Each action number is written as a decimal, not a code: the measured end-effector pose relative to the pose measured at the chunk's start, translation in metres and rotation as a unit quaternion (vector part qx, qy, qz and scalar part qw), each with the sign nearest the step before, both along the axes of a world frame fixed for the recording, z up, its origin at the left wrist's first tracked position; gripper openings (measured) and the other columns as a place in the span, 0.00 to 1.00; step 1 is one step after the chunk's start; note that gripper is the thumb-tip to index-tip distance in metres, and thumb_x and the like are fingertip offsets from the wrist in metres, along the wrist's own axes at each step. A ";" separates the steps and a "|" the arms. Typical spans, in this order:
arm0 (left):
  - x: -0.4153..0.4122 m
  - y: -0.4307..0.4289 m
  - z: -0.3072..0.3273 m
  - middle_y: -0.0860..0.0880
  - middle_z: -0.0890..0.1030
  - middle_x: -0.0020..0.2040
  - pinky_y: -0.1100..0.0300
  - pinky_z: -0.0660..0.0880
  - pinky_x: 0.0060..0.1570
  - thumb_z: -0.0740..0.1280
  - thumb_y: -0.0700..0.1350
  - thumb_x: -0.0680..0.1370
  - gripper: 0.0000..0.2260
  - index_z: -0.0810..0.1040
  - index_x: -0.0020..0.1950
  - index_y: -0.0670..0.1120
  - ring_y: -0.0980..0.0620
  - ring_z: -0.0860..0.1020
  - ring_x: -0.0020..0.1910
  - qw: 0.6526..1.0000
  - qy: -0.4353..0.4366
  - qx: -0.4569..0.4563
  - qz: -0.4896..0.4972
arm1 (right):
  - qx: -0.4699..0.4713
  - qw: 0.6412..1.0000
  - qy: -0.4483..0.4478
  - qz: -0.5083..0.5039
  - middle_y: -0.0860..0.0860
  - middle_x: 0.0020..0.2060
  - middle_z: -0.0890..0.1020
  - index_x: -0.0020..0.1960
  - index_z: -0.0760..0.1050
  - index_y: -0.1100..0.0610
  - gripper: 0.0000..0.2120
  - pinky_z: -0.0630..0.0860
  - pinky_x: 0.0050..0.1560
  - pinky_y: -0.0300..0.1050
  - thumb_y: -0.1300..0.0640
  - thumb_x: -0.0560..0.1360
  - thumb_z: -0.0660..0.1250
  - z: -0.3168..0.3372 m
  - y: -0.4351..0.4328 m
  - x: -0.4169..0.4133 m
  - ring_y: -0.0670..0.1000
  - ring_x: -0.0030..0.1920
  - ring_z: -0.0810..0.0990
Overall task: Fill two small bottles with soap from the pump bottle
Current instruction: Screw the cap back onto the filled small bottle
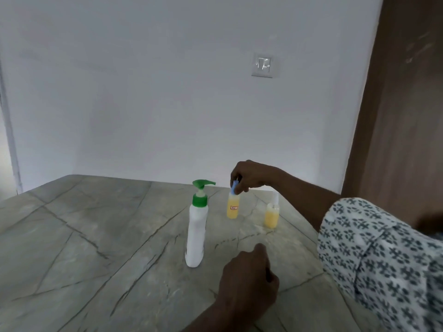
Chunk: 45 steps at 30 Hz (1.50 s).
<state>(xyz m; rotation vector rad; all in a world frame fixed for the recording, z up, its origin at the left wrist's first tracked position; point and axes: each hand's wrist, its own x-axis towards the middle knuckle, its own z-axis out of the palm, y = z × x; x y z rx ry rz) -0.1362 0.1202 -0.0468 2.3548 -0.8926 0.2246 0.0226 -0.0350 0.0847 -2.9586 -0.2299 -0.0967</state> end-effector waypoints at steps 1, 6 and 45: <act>0.000 -0.001 0.000 0.52 0.81 0.46 0.58 0.76 0.44 0.65 0.49 0.76 0.07 0.71 0.51 0.51 0.53 0.79 0.44 1.000 0.002 0.012 -0.009 | -0.013 1.000 0.001 0.003 0.61 0.38 0.85 0.37 0.81 0.51 0.04 0.74 0.35 0.48 0.57 0.66 0.76 -0.005 0.000 0.005 0.52 0.33 0.79; 0.005 -0.002 -0.001 0.52 0.81 0.47 0.60 0.75 0.43 0.66 0.51 0.77 0.09 0.72 0.54 0.51 0.55 0.77 0.41 0.999 -0.002 0.018 -0.028 | -0.049 0.999 0.019 -0.004 0.58 0.36 0.84 0.43 0.83 0.59 0.06 0.73 0.36 0.44 0.59 0.67 0.76 -0.018 -0.005 0.015 0.48 0.30 0.77; 0.034 0.024 0.021 0.55 0.73 0.49 0.66 0.71 0.43 0.73 0.54 0.70 0.17 0.69 0.51 0.51 0.55 0.74 0.46 0.905 -0.141 -0.320 0.243 | 0.090 0.965 -0.238 -0.067 0.50 0.54 0.81 0.64 0.76 0.53 0.19 0.76 0.50 0.44 0.50 0.74 0.71 -0.024 0.010 -0.090 0.48 0.42 0.79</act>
